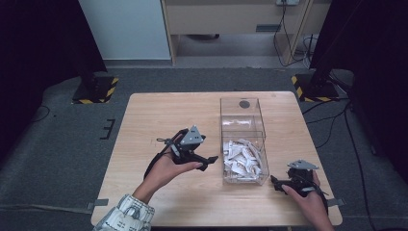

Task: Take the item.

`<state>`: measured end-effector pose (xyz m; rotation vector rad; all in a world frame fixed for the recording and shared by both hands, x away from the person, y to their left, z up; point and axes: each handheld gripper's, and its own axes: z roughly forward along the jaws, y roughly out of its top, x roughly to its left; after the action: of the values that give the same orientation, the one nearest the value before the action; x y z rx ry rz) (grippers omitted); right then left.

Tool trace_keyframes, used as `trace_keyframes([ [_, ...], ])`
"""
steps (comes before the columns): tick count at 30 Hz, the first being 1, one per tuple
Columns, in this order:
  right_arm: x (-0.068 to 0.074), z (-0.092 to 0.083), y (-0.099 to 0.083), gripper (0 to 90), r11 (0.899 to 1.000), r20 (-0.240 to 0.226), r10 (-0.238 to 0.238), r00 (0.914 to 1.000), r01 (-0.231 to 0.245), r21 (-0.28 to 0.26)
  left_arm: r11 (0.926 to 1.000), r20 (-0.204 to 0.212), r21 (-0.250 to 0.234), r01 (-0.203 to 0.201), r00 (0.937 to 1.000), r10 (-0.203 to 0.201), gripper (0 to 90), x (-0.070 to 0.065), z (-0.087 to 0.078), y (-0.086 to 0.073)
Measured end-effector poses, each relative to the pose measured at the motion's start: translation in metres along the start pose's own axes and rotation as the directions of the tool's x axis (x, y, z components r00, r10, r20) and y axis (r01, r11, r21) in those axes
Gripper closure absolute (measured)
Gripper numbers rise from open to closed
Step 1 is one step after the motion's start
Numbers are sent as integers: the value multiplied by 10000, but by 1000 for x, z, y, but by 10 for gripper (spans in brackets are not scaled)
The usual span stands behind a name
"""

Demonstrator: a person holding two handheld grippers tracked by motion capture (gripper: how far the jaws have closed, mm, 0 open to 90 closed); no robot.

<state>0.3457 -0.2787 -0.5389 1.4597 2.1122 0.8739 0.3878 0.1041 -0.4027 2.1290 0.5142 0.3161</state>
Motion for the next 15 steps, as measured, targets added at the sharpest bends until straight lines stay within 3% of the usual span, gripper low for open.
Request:
trace_keyframes([
  [15,0,0,0,6,10000,-1,25,10000,-25,10,9993,191,-32,-385,9991,385,170,-12,13,23],
])
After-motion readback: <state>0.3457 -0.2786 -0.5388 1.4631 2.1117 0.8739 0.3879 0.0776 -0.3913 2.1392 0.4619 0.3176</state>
